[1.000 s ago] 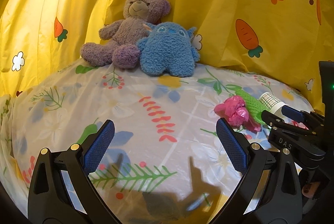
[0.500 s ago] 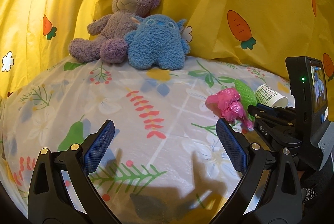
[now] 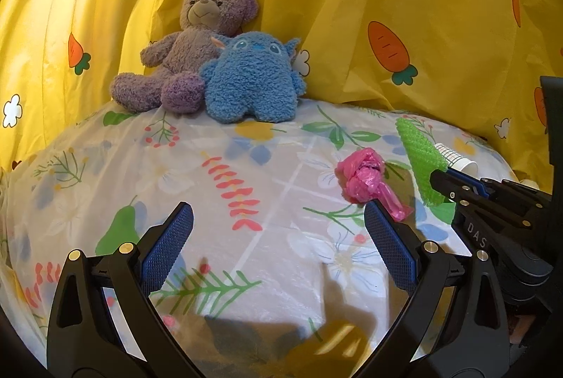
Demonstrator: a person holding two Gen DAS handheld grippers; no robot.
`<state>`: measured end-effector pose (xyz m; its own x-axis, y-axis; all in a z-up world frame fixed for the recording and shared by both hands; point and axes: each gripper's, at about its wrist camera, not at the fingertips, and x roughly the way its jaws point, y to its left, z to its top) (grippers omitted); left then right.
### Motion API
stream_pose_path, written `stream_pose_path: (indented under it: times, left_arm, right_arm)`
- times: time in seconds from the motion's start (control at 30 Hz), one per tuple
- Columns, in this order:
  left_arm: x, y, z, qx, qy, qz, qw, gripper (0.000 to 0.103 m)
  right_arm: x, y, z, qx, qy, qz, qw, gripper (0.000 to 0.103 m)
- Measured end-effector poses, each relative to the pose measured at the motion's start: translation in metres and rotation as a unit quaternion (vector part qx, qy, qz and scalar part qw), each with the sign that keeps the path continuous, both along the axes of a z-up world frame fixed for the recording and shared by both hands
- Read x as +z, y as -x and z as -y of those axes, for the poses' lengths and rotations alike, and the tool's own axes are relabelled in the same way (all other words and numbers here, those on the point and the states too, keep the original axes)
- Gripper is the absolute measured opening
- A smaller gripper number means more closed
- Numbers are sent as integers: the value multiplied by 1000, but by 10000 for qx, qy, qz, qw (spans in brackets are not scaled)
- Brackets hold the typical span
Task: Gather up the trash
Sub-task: 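Grasp the green mesh net with the right tool, then grasp the pink plastic bag with the left tool while the right tool holds the net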
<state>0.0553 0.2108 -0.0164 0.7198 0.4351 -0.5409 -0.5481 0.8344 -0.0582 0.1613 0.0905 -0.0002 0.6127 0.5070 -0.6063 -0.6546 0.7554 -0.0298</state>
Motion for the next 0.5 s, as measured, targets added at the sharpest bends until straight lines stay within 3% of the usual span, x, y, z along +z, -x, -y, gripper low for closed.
stream_pose_path:
  times: [0.3,0.5]
  left_arm:
    - [9,-12,21,-396,-154,-115,9990,96]
    - [12,-38,29,-950,-417,-395,9938,96]
  right_arm:
    - [24,21,53,-170,-494,183,9985,10]
    - [32,30,92,-347,-826,213,9958,9]
